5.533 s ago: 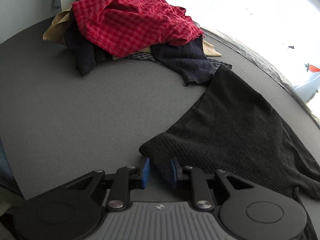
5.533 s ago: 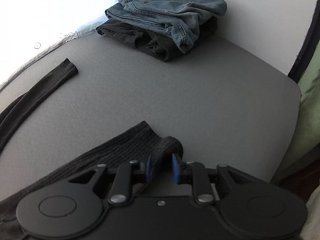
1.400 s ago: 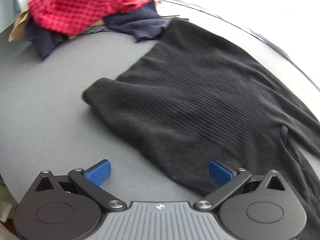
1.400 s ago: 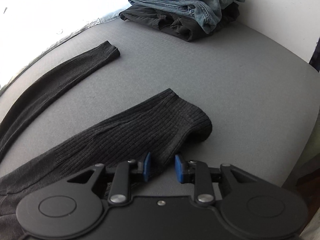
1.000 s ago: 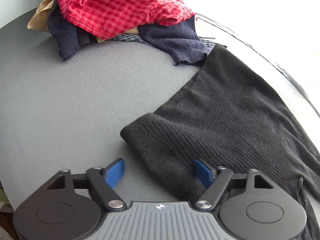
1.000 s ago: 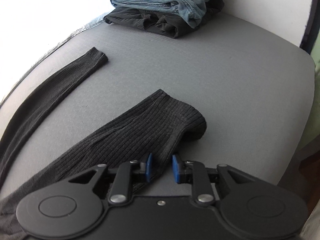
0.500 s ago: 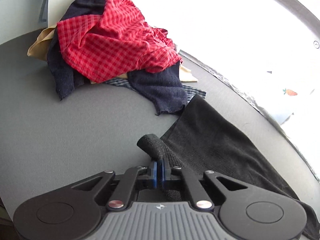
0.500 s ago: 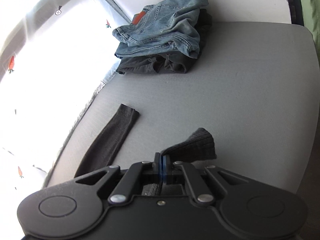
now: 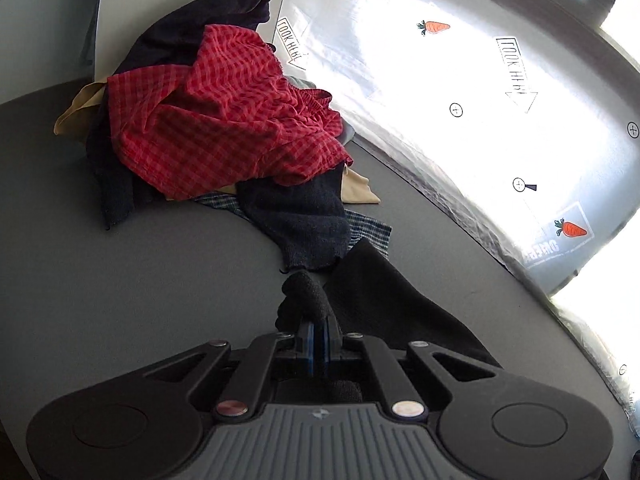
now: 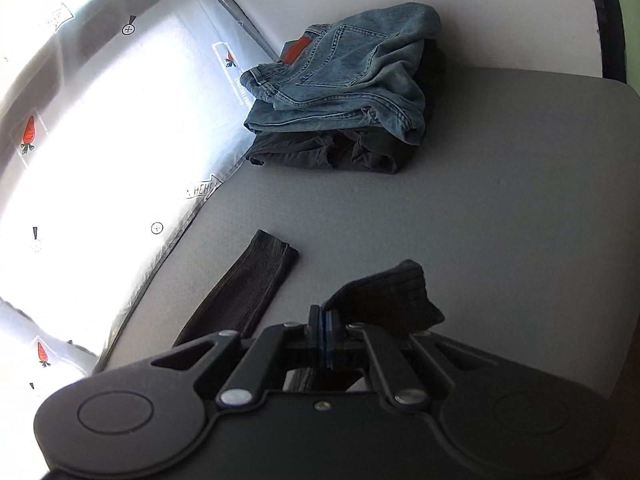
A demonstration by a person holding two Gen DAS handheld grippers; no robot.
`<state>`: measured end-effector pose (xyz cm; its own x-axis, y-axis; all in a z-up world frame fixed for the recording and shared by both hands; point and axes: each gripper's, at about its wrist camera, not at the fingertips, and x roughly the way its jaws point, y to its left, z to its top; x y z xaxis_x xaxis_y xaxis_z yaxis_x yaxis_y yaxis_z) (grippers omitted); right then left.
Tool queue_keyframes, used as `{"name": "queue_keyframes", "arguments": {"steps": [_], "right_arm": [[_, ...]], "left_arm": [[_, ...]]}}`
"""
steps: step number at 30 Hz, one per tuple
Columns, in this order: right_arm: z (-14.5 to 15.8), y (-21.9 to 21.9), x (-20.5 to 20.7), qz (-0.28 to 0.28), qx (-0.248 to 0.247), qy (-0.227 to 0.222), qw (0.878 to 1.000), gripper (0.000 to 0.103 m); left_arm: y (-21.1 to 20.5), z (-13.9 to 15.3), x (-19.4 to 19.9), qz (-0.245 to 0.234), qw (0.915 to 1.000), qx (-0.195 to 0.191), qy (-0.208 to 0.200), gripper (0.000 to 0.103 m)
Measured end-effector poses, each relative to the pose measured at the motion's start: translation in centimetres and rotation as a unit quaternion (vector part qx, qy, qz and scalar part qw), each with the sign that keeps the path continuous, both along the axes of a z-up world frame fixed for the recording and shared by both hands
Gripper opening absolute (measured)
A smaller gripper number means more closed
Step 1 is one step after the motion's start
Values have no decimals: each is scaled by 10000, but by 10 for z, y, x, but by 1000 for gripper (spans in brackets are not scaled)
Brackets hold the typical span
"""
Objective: Fold clothes
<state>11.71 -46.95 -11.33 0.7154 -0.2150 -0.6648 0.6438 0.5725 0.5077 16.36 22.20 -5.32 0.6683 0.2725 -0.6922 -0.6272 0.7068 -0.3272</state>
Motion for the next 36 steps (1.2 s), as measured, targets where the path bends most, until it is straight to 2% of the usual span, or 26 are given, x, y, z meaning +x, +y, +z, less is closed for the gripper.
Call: {"name": "queue_keyframes", "arguments": {"steps": [7, 13, 18, 23, 25, 26, 29, 31, 35, 36], "right_arm": [[4, -7, 70, 41, -210, -5, 9998, 2], [-7, -11, 154, 69, -329, 282, 9990, 2], [-27, -9, 220, 207, -504, 564, 9969, 2], [-55, -1, 281, 547, -818, 1175, 9882, 2], [-63, 0, 292, 521, -823, 1218, 9878, 4], [-65, -1, 296, 492, -797, 1208, 9883, 4], [-65, -1, 302, 416, -825, 1105, 9896, 12], [-58, 3, 299, 409, -943, 1013, 9895, 23], [-45, 12, 282, 635, -1047, 878, 9886, 30], [-43, 17, 274, 716, -975, 801, 9894, 35]], "left_arm": [[-1, 4, 56, 136, 9999, -25, -85, 4], [-6, -4, 122, 200, 9998, -37, 43, 4], [-12, -24, 183, 66, 9995, 167, 277, 4], [-5, -64, 228, 42, 9977, 54, 670, 5], [-5, -75, 240, 17, 9966, 155, 811, 15], [-6, -76, 243, -11, 9963, 248, 817, 16], [-10, -69, 249, -116, 9952, 620, 741, 29], [-13, -60, 248, -201, 9937, 871, 671, 46], [-27, -45, 239, -570, 9890, 1208, 631, 65], [-33, -43, 235, -718, 9869, 1277, 680, 71]]}}
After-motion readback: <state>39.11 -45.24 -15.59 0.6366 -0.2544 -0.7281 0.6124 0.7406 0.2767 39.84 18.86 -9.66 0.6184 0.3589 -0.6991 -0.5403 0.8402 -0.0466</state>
